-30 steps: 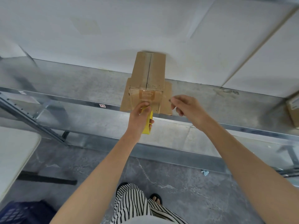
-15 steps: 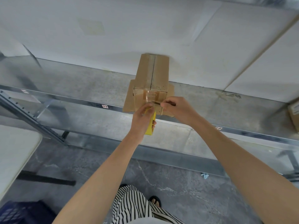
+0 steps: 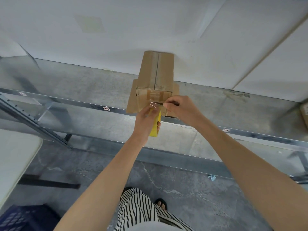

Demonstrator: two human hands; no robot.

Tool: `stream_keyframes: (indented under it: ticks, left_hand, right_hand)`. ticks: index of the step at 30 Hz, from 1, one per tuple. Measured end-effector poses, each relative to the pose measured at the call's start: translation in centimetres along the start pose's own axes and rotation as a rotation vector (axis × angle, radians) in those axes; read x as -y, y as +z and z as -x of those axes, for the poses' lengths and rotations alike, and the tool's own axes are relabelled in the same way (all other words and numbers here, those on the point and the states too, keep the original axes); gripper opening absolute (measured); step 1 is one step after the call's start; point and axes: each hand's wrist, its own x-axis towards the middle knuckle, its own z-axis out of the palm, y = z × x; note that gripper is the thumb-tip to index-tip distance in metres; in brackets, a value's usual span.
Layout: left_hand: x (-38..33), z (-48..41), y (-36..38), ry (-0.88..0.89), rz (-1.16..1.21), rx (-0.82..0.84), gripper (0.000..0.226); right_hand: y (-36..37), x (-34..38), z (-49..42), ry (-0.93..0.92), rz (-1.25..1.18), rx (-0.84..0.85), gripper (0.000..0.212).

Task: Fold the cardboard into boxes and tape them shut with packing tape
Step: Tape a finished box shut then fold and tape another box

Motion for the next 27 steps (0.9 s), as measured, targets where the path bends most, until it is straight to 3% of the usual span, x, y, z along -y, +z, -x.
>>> stream_keyframes:
  ticks: [12,20,27]
  left_hand:
    - [0.6,-0.6,-0.6,0.001,-0.058,0.010,0.016]
    - [1.0,-0.9,-0.7,-0.020,-0.103,-0.008,0.021]
    - [1.2,-0.7,-0.9,-0.017,-0.109,-0.008,0.020]
  right_hand:
    - [-0.6,0.0,-0.1,-0.013,0.024,0.024,0.021]
    - [-1.3,-0.9,-0.2,-0.007,-0.021,0.053,0.010]
    - [-0.9,-1.2,-0.3,-0.112,0.262,0.062,0.022]
